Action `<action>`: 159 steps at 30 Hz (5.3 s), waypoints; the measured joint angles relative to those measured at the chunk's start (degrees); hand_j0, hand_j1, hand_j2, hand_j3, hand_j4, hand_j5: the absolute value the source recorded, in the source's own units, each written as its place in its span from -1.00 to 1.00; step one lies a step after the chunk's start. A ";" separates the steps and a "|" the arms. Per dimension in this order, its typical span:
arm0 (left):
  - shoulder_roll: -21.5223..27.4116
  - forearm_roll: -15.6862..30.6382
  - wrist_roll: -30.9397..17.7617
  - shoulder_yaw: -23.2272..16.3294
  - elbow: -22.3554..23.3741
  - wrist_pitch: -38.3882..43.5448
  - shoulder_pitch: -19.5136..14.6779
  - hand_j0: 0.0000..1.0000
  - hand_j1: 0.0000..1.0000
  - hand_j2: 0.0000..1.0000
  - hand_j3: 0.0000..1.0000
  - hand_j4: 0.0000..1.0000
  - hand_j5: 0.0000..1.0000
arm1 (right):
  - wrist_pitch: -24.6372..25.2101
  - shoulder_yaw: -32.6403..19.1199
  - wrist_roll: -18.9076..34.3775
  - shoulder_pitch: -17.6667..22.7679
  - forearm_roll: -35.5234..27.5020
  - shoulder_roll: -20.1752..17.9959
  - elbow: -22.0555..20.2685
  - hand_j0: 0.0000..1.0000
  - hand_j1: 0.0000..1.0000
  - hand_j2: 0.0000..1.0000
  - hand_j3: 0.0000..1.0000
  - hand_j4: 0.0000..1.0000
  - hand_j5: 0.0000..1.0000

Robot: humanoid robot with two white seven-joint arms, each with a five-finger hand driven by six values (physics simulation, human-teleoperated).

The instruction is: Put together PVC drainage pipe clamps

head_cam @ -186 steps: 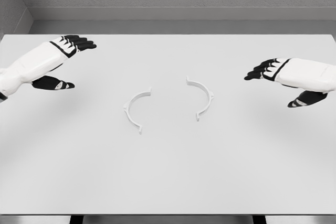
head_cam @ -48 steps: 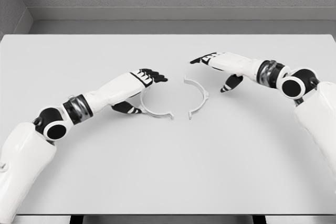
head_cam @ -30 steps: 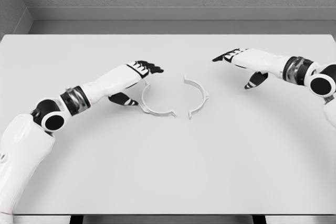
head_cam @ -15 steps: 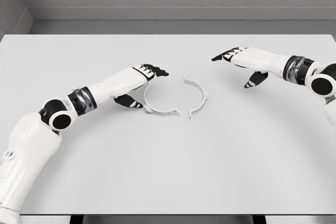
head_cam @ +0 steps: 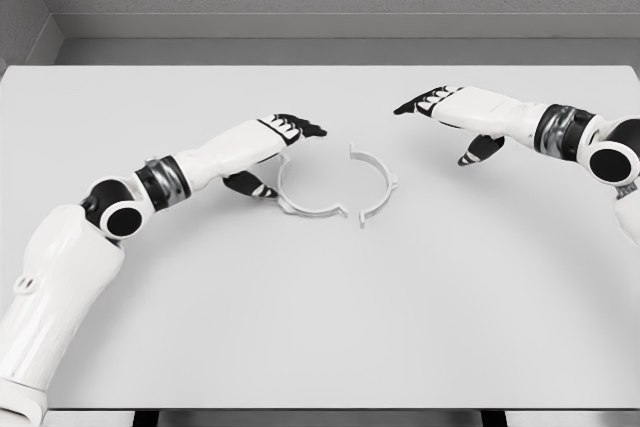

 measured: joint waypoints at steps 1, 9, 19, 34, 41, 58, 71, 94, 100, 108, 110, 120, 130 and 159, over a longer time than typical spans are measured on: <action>0.09 0.04 0.00 0.10 0.32 0.01 -0.61 1.00 1.00 1.00 1.00 1.00 1.00 | 0.00 -0.03 0.00 0.00 0.00 0.01 -0.01 1.00 1.00 1.00 1.00 1.00 1.00; -0.15 -0.01 0.00 -0.24 3.57 0.00 -1.93 1.00 1.00 1.00 1.00 1.00 1.00 | 0.05 -0.11 0.00 0.00 0.08 -0.02 0.05 1.00 1.00 1.00 1.00 1.00 1.00; -2.19 -0.24 0.00 -0.59 4.14 0.00 -2.02 1.00 1.00 1.00 1.00 1.00 1.00 | 0.09 -0.27 0.00 -0.09 0.09 -0.03 0.06 1.00 1.00 1.00 1.00 1.00 1.00; -4.45 -0.99 0.01 -0.81 7.01 0.00 -4.04 1.00 1.00 1.00 1.00 1.00 1.00 | 0.09 -0.22 0.00 -0.09 0.00 -0.07 -0.03 1.00 1.00 1.00 1.00 1.00 1.00; -5.12 -0.99 0.00 -0.96 7.22 0.00 -4.04 1.00 1.00 1.00 1.00 1.00 1.00 | 0.16 -0.27 0.00 -0.09 0.00 -0.85 -0.01 1.00 1.00 1.00 1.00 1.00 1.00; -7.15 -1.76 0.00 -1.06 7.59 0.00 -4.92 1.00 1.00 1.00 1.00 1.00 1.00 | 0.18 -0.20 0.00 -0.09 -0.01 -2.47 -0.03 1.00 1.00 1.00 1.00 1.00 1.00; -2.09 2.55 0.00 0.44 5.15 -0.03 -1.76 1.00 1.00 1.00 1.00 1.00 1.00 | 0.22 -0.12 0.00 -0.09 -0.01 -2.96 0.03 1.00 1.00 1.00 1.00 1.00 1.00; -0.51 3.47 0.08 -2.76 -5.11 0.00 2.20 1.00 1.00 1.00 1.00 1.00 1.00 | 0.50 0.34 0.00 0.09 -5.05 -5.11 -1.58 1.00 1.00 1.00 1.00 1.00 1.00; -0.94 3.40 0.08 -4.08 -4.80 0.00 2.20 1.00 1.00 1.00 1.00 1.00 1.00 | 0.53 0.43 0.00 0.18 -6.15 -5.51 -2.21 1.00 1.00 1.00 1.00 1.00 1.00; -1.85 3.32 0.09 -4.68 -3.90 0.00 1.85 1.00 1.00 1.00 1.00 1.00 1.00 | 0.53 0.41 0.00 0.18 -6.31 -5.57 -2.31 1.00 1.00 1.00 1.00 1.00 1.00; -1.94 3.32 0.08 -4.92 -3.74 0.00 1.76 1.00 1.00 1.00 1.00 1.00 1.00 | 0.53 0.41 0.00 0.18 -6.32 -5.61 -2.31 1.00 1.00 1.00 1.00 1.00 1.00; -2.80 3.31 0.09 -5.10 -1.70 0.00 1.41 1.00 1.00 1.00 1.00 1.00 1.00 | 0.53 0.34 0.00 0.09 -6.33 -5.65 -2.22 1.00 1.00 1.00 1.00 1.00 1.00; -3.44 3.30 0.09 -5.17 -1.20 0.00 0.88 1.00 1.00 1.00 1.00 1.00 1.00 | 0.53 0.25 0.00 0.09 -6.32 -5.65 -1.98 1.00 1.00 1.00 1.00 1.00 1.00; -5.88 2.51 -0.01 -5.26 1.43 0.00 -1.32 1.00 1.00 1.00 1.00 1.00 1.00 | 0.53 0.49 0.00 0.09 -6.41 -5.65 -2.35 1.00 1.00 1.00 1.00 1.00 1.00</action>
